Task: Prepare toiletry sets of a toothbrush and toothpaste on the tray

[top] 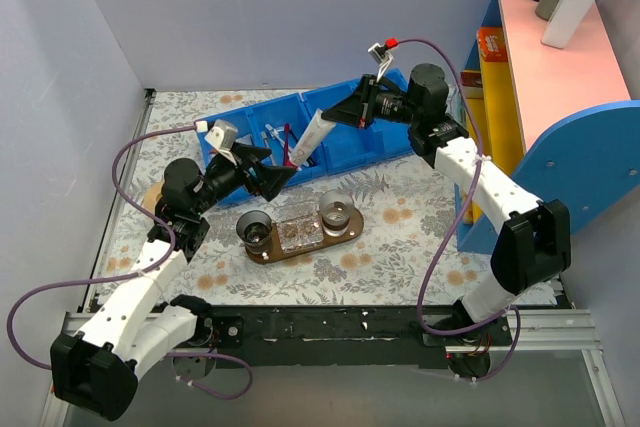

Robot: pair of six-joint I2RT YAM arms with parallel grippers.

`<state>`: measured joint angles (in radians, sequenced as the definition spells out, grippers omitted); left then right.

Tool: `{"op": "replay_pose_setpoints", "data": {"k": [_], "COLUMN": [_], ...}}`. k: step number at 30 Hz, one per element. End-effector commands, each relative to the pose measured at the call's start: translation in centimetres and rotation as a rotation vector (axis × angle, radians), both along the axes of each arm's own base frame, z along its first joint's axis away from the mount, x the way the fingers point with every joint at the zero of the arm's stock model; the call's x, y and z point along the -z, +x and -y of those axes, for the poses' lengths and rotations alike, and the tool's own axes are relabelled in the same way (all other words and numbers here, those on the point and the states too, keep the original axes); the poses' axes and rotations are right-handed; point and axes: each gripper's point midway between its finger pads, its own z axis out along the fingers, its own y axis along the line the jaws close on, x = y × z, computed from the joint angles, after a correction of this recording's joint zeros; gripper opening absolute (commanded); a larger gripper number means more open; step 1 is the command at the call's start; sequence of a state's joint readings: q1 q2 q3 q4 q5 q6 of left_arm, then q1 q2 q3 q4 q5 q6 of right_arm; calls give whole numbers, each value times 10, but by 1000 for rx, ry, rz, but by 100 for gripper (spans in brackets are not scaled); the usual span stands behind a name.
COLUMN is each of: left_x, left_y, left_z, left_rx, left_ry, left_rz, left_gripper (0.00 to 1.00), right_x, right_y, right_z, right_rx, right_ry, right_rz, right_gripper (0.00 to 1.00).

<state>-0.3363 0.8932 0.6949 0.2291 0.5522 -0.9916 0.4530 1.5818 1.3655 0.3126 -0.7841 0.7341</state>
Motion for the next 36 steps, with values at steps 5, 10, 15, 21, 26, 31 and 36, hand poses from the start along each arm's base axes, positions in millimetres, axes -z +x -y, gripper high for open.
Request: {"op": "replay_pose_setpoints", "data": {"k": [5, 10, 15, 21, 26, 31, 36], "left_x": [-6, 10, 27, 45, 46, 48, 45], "left_y": [32, 47, 74, 85, 82, 83, 81], "left_z": [-39, -47, -80, -108, -102, -102, -101], "left_rx": [-307, -349, -526, -691, -659, -659, -649], "left_ry": [-15, 1, 17, 79, 66, 71, 65], "left_rz": [-44, -127, -227, -286, -284, -294, -272], "left_gripper": [98, 98, 98, 98, 98, 98, 98], "right_x": [-31, -48, -52, -53, -48, -36, -25], "right_y": [-1, -17, -34, -57, -77, -89, -98], "right_z": [10, 19, 26, 28, 16, 0, -17], "right_rx": [40, 21, -22, -83, -134, -164, -192], "right_ry": [-76, -132, -195, -242, -267, -334, -386], "right_rz": [229, 348, 405, 475, 509, 552, 587], "right_gripper": [1, 1, 1, 1, 1, 1, 1]}}
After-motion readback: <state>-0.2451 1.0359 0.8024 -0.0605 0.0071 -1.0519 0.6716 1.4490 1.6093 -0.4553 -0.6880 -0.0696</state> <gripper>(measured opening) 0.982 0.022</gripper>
